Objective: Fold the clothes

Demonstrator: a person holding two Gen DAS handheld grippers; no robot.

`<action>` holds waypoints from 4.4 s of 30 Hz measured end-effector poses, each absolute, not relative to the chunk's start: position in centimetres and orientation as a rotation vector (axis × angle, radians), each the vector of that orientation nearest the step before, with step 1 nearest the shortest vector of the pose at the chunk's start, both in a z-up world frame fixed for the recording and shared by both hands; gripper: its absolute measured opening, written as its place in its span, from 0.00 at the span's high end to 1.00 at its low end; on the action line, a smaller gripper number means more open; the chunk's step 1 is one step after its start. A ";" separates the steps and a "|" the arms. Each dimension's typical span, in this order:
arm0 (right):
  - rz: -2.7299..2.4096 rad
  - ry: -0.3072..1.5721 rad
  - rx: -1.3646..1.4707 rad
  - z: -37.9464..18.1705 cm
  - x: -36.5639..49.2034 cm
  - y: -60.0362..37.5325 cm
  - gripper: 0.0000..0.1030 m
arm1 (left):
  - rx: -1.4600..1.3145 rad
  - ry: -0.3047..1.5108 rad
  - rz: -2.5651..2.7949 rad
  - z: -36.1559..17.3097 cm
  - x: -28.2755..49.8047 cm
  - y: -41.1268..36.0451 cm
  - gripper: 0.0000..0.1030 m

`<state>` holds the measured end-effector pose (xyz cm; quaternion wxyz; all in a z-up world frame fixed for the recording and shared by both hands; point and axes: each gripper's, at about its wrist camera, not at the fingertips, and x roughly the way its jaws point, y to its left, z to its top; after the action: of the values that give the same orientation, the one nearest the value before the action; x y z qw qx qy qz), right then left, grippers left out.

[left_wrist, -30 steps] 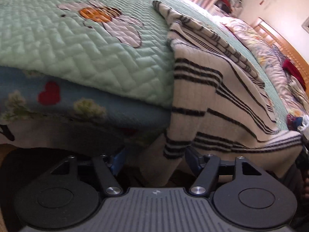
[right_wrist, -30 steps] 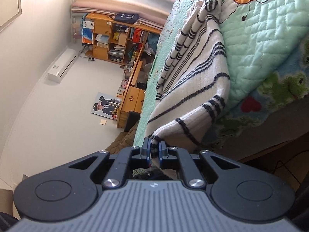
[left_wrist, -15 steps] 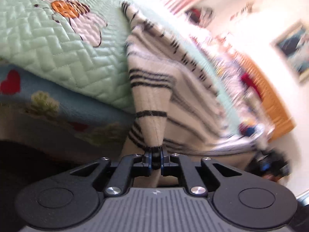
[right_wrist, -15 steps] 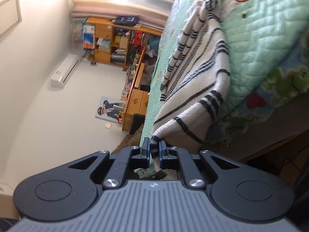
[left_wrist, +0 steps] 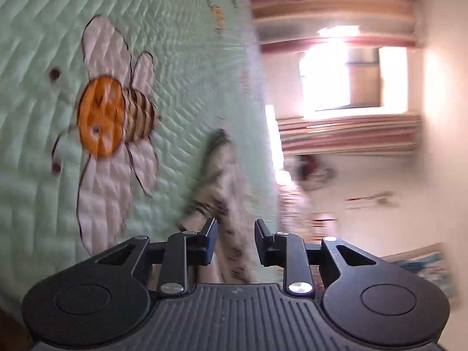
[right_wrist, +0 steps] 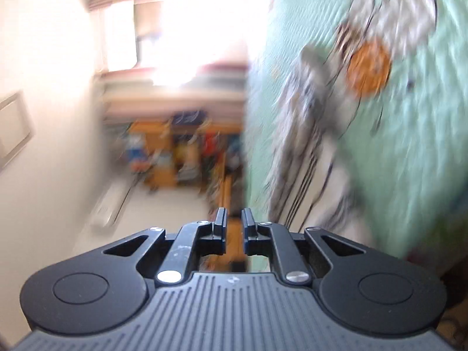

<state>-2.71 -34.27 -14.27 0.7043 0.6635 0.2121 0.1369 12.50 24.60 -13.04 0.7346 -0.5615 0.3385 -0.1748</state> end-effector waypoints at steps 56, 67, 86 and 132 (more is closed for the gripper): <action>0.677 0.819 0.921 -17.4 -4.6 -24.1 0.92 | -0.270 0.986 -0.825 -16.7 1.5 19.6 0.20; 0.634 0.741 0.972 -15.4 -7.6 -25.1 0.97 | -0.265 1.044 -0.771 -16.5 0.8 19.2 0.13; 0.480 0.852 1.115 -18.3 -5.6 -26.6 0.54 | -0.371 0.995 -0.731 -16.0 0.8 18.3 0.89; 0.560 1.136 0.565 -24.1 0.7 -24.7 0.93 | -0.119 1.063 -0.741 -16.6 1.0 16.9 0.93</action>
<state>0.73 -24.71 -24.14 0.7690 0.2603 0.5237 0.2580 1.04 16.85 -16.61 0.7955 -0.0554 0.4950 -0.3451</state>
